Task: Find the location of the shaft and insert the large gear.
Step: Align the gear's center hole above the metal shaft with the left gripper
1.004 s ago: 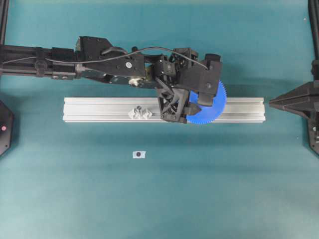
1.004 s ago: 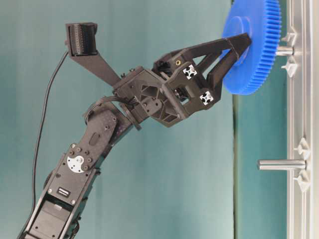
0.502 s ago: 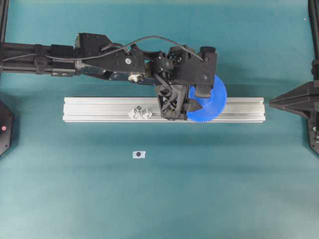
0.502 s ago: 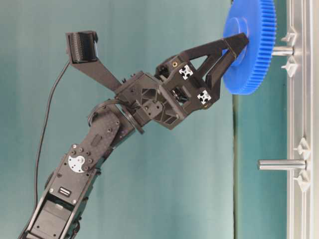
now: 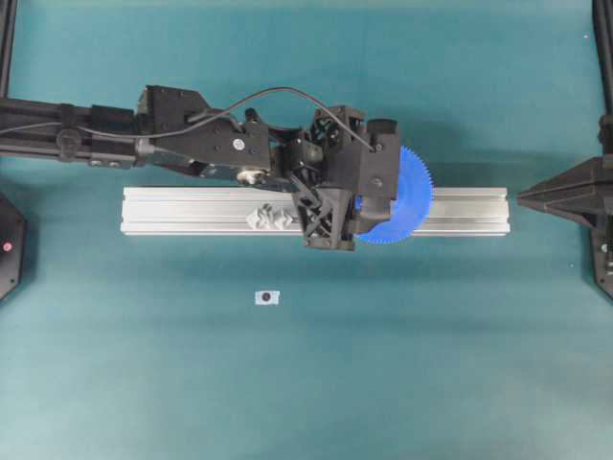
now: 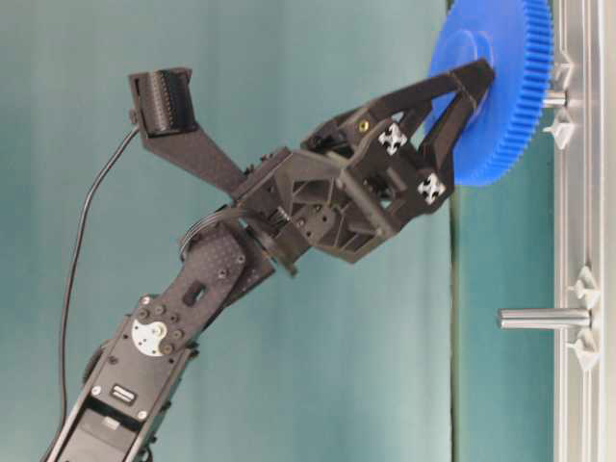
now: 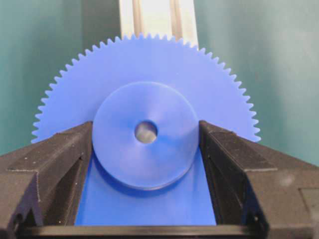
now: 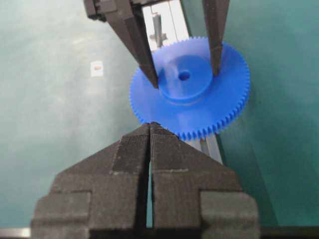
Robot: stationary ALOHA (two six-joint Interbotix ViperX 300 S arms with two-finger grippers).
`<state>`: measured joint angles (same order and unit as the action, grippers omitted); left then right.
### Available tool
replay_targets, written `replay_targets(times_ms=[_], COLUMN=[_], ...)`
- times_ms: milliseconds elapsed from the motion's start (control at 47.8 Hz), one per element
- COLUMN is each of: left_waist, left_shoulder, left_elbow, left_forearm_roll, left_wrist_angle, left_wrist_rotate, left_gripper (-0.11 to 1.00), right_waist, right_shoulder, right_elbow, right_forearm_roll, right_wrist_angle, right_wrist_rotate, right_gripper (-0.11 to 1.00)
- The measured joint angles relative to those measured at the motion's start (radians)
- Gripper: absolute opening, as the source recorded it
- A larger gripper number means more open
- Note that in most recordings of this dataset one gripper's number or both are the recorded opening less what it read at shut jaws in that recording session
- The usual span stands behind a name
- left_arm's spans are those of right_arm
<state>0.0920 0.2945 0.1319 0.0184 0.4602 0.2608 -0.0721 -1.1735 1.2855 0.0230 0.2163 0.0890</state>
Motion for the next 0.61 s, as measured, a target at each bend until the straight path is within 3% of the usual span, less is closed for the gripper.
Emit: replay_targets(times_ms=[397, 606], left_waist=[0.018, 0.025], left_shoulder=[0.0, 0.0], left_elbow=[-0.014, -0.015], left_forearm_roll=[0.0, 0.0], left_wrist_angle=[0.005, 0.018], left_wrist_rotate=[-0.003, -0.041], left_gripper=[0.7, 0.7], right_waist=[-0.002, -0.002], right_shoulder=[-0.002, -0.002], right_elbow=[0.0, 0.0], right_forearm_roll=[0.0, 0.0], right_wrist_angle=[0.0, -0.012], right_wrist_rotate=[0.0, 0.0], right_gripper=[0.0, 0.0])
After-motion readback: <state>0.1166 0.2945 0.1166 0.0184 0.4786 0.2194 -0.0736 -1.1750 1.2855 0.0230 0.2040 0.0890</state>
